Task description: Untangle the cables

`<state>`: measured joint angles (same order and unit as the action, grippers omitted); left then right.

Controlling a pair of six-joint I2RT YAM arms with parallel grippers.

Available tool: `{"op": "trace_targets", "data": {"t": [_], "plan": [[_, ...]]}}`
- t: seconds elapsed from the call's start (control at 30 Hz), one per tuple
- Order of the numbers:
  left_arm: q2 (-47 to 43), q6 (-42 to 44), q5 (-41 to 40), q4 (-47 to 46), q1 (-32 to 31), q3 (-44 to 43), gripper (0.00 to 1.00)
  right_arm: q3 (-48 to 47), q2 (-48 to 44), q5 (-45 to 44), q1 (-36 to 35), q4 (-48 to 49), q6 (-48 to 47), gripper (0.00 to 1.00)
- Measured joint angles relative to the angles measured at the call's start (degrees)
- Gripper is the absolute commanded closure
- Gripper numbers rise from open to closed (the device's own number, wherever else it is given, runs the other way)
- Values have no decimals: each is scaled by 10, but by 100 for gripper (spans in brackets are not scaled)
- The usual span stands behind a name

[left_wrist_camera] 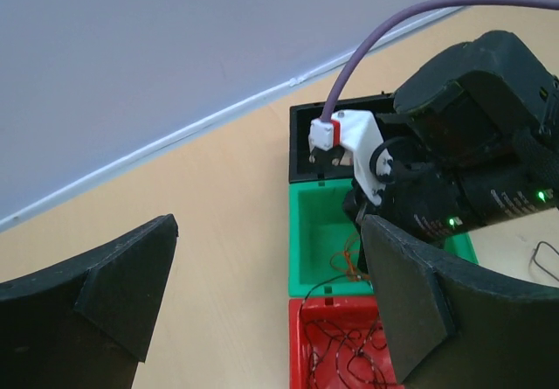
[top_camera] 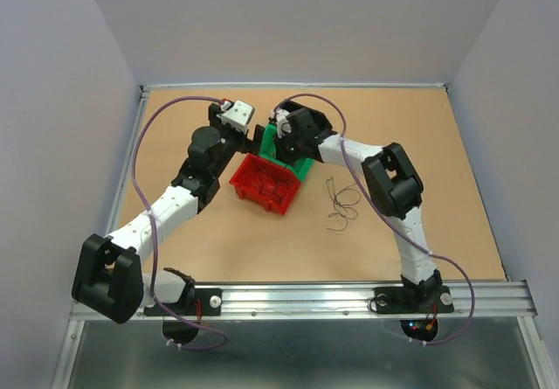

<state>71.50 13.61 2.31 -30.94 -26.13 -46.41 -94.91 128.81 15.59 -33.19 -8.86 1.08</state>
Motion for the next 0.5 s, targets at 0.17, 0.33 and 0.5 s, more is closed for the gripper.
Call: {"op": "trace_targets", "data": {"t": [0.17,0.33,0.5], "plan": [[-1,-1,-27,-2,3,0,1,0,-5,-2,-31,-16,-24,78],[-14,-2,-35,-2,8,0,1,3,-19,-9,-45,-24,-26,68],[-21,-2,-37,-7,10,0,1,58,-90,-16,-42,-4,-18,62]]}}
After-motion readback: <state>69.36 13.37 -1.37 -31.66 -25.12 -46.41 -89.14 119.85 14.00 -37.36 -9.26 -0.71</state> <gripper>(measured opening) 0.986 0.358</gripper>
